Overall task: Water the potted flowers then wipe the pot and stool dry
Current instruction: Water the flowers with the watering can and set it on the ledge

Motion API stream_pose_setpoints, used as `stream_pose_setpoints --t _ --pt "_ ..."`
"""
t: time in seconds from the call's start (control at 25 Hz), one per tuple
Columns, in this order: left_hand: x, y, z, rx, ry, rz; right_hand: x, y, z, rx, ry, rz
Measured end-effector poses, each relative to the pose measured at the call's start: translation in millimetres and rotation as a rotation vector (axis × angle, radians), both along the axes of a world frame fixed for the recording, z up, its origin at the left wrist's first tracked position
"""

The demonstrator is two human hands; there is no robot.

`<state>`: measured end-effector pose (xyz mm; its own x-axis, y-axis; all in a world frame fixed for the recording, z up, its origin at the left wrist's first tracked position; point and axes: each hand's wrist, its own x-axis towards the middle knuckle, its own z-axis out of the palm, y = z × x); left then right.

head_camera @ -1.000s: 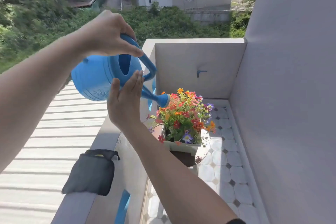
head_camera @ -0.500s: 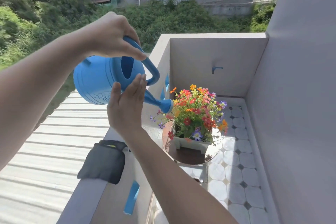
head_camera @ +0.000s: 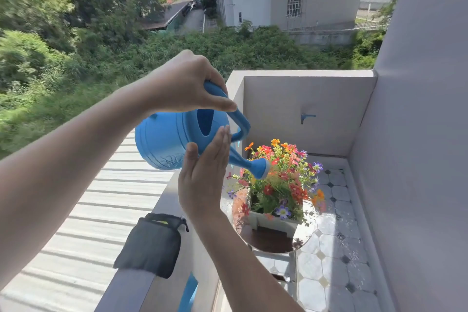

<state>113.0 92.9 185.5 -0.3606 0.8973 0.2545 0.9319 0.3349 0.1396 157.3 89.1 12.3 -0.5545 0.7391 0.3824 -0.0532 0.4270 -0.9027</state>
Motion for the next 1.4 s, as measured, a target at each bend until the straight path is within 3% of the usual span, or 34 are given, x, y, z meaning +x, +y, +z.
stream_pose_setpoints --t 0.4,0.68,0.8,1.08,1.4 --pt "22.1 -1.0 7.8 -0.117 0.023 -0.045 20.0 -25.4 6.1 -0.098 0.028 0.007" --pt "26.2 3.8 11.5 -0.041 0.025 0.015 16.4 8.2 7.5 0.146 0.029 -0.116" --pt "25.5 2.5 9.6 -0.034 0.038 0.063 13.9 17.2 2.0 0.266 -0.036 -0.048" --pt "24.7 -8.8 -4.4 -0.135 0.031 0.105 24.4 -6.1 -13.1 0.327 -0.139 -0.041" --pt "37.6 -5.6 -3.9 -0.038 -0.016 0.065 34.6 12.6 -14.3 0.374 -0.082 -0.126"
